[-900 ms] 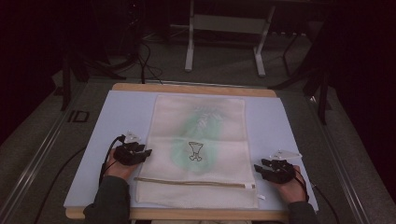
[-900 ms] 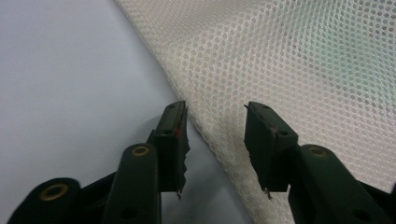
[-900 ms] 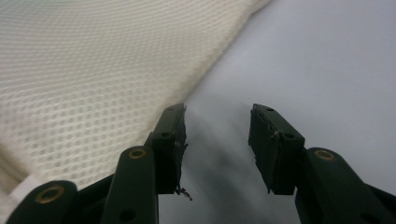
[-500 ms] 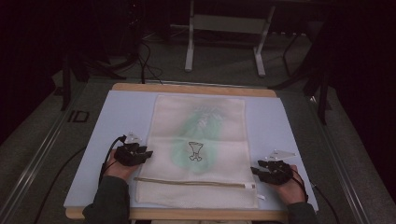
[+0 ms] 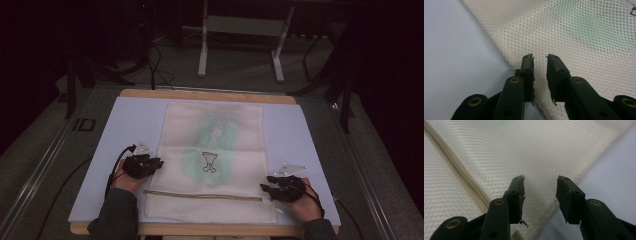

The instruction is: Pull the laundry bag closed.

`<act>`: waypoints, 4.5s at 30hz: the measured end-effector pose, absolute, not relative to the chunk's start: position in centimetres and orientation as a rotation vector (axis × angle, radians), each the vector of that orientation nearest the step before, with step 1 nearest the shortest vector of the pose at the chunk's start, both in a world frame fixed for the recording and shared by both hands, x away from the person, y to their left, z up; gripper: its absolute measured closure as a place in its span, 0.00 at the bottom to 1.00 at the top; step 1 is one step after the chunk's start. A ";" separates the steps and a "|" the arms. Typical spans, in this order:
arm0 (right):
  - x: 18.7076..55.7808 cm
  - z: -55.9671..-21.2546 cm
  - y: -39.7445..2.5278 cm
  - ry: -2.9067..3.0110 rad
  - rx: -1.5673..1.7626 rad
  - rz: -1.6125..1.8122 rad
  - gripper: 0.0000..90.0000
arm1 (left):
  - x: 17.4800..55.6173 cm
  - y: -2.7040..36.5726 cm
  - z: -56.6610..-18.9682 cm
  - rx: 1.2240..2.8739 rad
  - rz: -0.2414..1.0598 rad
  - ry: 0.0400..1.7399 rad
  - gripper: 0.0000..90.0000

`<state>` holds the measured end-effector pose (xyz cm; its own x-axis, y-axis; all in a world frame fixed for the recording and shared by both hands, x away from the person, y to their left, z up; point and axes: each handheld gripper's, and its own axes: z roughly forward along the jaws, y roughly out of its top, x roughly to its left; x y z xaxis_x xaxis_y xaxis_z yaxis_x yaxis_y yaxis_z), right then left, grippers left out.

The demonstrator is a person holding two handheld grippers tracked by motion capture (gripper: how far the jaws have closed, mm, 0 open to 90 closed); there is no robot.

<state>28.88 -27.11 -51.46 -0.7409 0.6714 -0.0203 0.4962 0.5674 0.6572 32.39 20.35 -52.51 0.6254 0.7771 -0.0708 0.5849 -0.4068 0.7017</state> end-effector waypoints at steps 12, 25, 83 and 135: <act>28.5 -50.9 -23.2 2.623 0.825 0.967 0.63 | 32.5 20.5 -52.6 2.145 0.298 1.056 0.91; 28.9 -50.7 -20.0 2.697 0.732 0.995 0.65 | 32.7 20.7 -52.8 2.156 0.269 1.042 0.90; 28.8 -51.4 -3.4 2.859 0.285 1.087 0.75 | 33.0 21.0 -53.3 2.170 0.177 1.008 0.99; 28.5 -52.9 7.6 2.811 0.180 1.104 0.89 | 33.0 21.1 -53.2 2.182 0.179 0.991 0.99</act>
<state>28.47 7.61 -52.94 -0.9862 0.1525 -0.0646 0.0678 0.7276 0.6826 33.01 21.05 -53.24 0.6943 0.7017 -0.1599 0.6015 -0.4440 0.6641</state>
